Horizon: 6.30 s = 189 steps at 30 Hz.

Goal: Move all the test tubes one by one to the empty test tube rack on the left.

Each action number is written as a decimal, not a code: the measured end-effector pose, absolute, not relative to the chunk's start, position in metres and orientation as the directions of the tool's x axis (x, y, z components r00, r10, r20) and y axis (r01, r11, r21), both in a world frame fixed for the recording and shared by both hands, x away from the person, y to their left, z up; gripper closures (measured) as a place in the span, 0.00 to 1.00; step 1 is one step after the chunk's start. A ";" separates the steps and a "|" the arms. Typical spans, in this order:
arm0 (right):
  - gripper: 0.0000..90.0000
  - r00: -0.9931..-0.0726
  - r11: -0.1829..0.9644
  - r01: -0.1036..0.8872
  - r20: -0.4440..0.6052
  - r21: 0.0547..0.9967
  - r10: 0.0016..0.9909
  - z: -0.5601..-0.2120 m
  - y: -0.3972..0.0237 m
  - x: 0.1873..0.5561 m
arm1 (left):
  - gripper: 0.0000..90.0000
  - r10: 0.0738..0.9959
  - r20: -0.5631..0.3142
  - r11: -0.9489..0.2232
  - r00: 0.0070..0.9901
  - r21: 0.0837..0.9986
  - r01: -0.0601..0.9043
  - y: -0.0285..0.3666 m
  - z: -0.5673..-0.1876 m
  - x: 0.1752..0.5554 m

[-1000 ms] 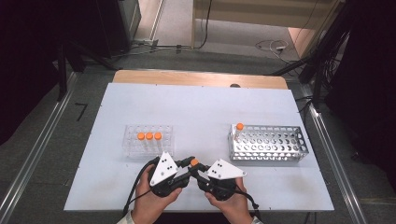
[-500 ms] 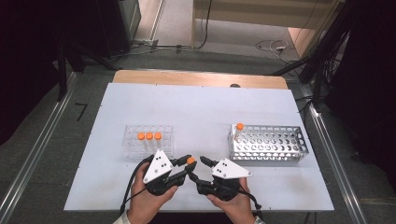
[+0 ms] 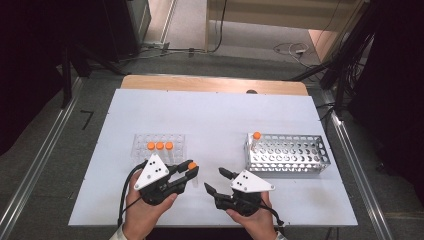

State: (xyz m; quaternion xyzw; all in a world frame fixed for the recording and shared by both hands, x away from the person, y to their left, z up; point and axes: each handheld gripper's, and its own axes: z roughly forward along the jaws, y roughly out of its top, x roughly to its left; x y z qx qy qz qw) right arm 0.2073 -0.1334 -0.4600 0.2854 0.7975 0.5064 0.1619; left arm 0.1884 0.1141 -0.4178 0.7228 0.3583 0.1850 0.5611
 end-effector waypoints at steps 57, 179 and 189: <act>0.40 -0.776 0.324 0.305 0.036 0.896 0.629 -0.462 -0.138 0.209 | 0.78 0.791 -0.150 -0.044 0.593 0.953 0.300 0.164 -0.399 0.185; 0.40 -0.778 0.333 0.319 0.044 0.887 0.627 -0.466 -0.136 0.210 | 0.78 0.889 -0.169 0.030 0.426 0.949 0.313 0.220 -0.398 0.205; 0.40 -0.780 0.337 0.318 0.042 0.886 0.625 -0.467 -0.135 0.210 | 0.78 0.900 -0.164 0.033 0.405 0.950 0.310 0.225 -0.399 0.209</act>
